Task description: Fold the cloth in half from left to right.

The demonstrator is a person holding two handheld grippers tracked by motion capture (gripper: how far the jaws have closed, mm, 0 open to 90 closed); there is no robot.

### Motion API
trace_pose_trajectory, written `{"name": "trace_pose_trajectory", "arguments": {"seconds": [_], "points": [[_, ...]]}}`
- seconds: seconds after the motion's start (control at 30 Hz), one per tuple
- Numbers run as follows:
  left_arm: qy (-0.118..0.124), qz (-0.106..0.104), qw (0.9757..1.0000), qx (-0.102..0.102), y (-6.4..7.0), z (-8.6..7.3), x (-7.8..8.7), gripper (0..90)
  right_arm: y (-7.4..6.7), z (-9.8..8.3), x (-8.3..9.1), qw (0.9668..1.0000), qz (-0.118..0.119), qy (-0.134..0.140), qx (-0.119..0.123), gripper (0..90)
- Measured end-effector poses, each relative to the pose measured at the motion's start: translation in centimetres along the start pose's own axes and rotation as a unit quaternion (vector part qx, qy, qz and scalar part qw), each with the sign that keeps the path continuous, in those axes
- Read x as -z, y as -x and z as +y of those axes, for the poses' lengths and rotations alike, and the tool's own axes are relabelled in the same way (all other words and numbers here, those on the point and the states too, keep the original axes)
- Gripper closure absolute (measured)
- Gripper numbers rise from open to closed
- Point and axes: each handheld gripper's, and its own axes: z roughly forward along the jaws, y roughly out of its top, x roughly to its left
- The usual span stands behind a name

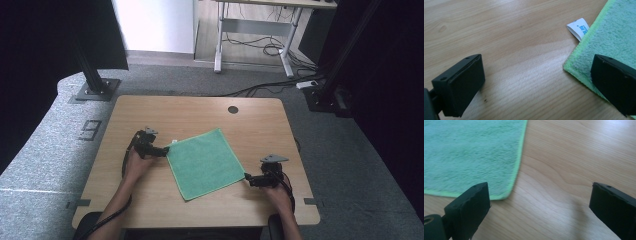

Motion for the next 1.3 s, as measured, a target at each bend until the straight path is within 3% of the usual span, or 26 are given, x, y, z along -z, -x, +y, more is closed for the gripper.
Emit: {"name": "trace_pose_trajectory", "arguments": {"seconds": [0.13,0.17,0.43,0.57,0.67,0.7,0.77,0.8,0.87,0.9,0.93,1.03,1.07,1.1,1.13,1.17,1.3], "points": [[-0.001,0.002,1.0000,0.001,-0.2,-0.4,0.4,0.1,-0.7,0.3,-0.1,0.9999,0.012,-0.003,0.010,1.5],[0.000,0.004,1.0000,0.003,-0.2,-0.6,0.5,0.2,-1.4,0.6,-0.3,0.9994,0.027,-0.012,0.018,0.3],[0.000,0.006,1.0000,0.006,-0.1,-0.7,0.6,0.1,-3.8,1.2,-1.1,0.9970,0.067,-0.024,0.032,0.0],[0.001,0.006,1.0000,0.006,-0.1,-0.7,0.6,0.1,-6.1,1.9,-1.7,0.9932,0.097,-0.031,0.057,0.0],[0.000,0.006,1.0000,0.006,-0.1,-0.7,0.6,0.1,-7.0,2.2,-2.0,0.9912,0.106,-0.035,0.070,0.0],[0.000,0.006,1.0000,0.006,-0.1,-0.7,0.6,0.1,-8.1,2.5,-2.3,0.9880,0.122,-0.043,0.084,0.0],[0.000,0.007,1.0000,0.006,-0.1,-0.7,0.6,0.0,-8.5,2.6,-2.5,0.9871,0.127,-0.043,0.088,0.0],[0.000,0.007,1.0000,0.006,-0.1,-0.7,0.6,0.0,-9.6,2.8,-2.8,0.9845,0.139,-0.047,0.096,0.0],[-0.001,0.007,1.0000,0.005,-0.1,-0.7,0.6,0.0,-9.9,2.9,-3.0,0.9835,0.143,-0.048,0.100,0.0],[-0.001,0.007,1.0000,0.005,-0.1,-0.6,0.6,0.0,-10.9,3.2,-3.3,0.9804,0.156,-0.050,0.110,0.0],[-0.001,0.007,1.0000,0.005,-0.1,-0.6,0.6,0.0,-10.9,3.2,-3.3,0.9804,0.156,-0.050,0.110,0.0],[-0.001,0.006,1.0000,0.005,-0.1,-0.6,0.6,0.0,-12.5,3.8,-3.8,0.9748,0.176,-0.055,0.126,0.0],[-0.001,0.006,1.0000,0.005,-0.1,-0.6,0.6,0.0,-12.5,3.8,-3.8,0.9748,0.176,-0.055,0.126,0.0],[-0.001,0.007,1.0000,0.005,-0.1,-0.6,0.5,0.0,-13.5,4.1,-4.0,0.9709,0.186,-0.056,0.140,0.0],[-0.001,0.007,1.0000,0.005,-0.1,-0.6,0.5,0.0,-13.5,4.1,-4.0,0.9709,0.186,-0.056,0.140,0.0],[-0.001,0.007,1.0000,0.005,-0.1,-0.6,0.5,0.0,-14.4,4.4,-4.2,0.9681,0.193,-0.056,0.150,0.1],[0.000,0.007,1.0000,0.006,-0.1,-0.6,0.5,0.0,-15.9,4.9,-4.5,0.9627,0.207,-0.049,0.167,8.4]]}}
